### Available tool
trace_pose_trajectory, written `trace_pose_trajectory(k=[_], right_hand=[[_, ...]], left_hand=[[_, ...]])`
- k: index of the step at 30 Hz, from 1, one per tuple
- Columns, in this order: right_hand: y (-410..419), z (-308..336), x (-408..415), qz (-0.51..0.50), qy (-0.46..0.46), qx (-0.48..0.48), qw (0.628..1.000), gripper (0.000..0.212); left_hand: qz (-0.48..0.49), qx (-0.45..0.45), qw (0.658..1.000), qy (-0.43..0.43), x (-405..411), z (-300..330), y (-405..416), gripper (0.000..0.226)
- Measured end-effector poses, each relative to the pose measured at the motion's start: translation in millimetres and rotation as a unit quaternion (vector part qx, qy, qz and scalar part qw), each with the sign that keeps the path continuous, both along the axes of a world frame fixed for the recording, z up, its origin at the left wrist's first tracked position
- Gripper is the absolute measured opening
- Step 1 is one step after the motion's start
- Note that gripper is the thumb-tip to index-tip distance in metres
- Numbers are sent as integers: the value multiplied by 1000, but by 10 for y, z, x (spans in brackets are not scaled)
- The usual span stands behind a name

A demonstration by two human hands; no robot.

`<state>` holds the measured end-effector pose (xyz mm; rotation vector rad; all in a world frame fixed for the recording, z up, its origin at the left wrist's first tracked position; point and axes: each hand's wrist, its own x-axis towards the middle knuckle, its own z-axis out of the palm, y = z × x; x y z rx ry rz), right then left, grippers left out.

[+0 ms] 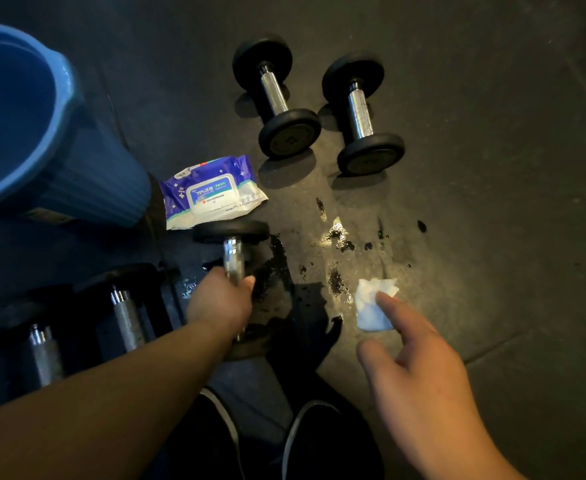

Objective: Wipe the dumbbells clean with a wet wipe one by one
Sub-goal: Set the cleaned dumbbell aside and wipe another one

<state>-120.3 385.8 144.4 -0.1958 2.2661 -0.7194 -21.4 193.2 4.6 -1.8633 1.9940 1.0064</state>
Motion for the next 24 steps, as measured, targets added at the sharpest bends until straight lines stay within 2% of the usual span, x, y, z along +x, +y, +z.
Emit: trace_pose_trajectory(k=[5, 11, 15, 20, 22, 24], right_hand=[[89, -33, -90, -28, 20, 16, 999, 60], [264, -170, -214, -13, 23, 42, 999, 63], [344, -266, -227, 18, 18, 60, 998, 63], [376, -329, -240, 81, 14, 75, 994, 66], [376, -327, -255, 98, 22, 75, 992, 66], [397, -335, -276, 105, 32, 76, 991, 66]], left_hand=[[-245, -33, 969, -15, -506, 215, 29, 39], [-455, -106, 884, -23, -944, 158, 229, 33], [-525, -126, 840, -52, -1093, 43, 373, 31], [-556, -133, 819, -57, -1098, 23, 392, 35], [-561, -134, 816, -41, -1084, 88, 352, 45], [-548, -140, 824, -20, -1032, 218, 274, 69]])
